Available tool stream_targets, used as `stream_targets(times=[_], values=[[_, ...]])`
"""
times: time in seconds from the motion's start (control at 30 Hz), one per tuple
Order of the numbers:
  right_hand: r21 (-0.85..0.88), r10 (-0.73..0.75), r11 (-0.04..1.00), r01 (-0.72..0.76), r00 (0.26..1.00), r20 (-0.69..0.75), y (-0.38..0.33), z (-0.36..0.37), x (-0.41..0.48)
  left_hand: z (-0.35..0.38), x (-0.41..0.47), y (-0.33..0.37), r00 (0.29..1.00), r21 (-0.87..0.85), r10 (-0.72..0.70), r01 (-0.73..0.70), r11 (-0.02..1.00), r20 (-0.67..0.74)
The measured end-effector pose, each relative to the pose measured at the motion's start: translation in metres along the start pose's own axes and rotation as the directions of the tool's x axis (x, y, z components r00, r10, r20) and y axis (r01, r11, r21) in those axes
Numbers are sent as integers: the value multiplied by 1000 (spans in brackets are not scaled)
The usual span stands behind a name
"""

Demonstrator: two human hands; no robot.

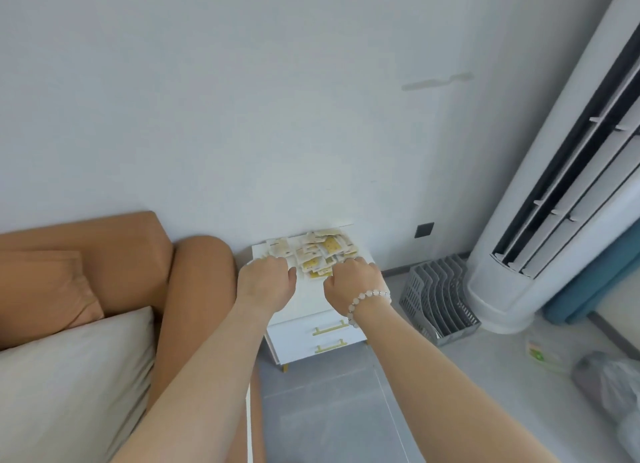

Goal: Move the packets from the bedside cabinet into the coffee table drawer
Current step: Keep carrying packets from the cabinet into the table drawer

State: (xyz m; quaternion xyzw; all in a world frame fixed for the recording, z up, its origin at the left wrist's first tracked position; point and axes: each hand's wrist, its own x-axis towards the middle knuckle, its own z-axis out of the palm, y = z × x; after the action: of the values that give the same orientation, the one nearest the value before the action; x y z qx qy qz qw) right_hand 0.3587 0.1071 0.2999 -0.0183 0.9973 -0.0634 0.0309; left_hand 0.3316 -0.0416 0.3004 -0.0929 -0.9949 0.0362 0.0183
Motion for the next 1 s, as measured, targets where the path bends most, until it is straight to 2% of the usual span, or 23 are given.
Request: stream_targets(times=[0.17, 0.6, 0.83, 1.0], values=[[14, -9, 1000, 9, 1000, -3, -18, 1, 56, 4, 49, -30, 999, -6, -32, 32, 999, 3], [-2, 64, 998, -64, 997, 50, -20, 24, 144, 38, 135, -53, 996, -27, 33, -31, 999, 78], [-24, 29, 999, -26, 991, 128, -10, 42, 205, 69, 186, -62, 988, -8, -49, 51, 999, 146], [30, 3, 1000, -8, 982, 186, 0, 58, 267, 91, 227, -71, 967, 9, -128, 129, 992, 222]])
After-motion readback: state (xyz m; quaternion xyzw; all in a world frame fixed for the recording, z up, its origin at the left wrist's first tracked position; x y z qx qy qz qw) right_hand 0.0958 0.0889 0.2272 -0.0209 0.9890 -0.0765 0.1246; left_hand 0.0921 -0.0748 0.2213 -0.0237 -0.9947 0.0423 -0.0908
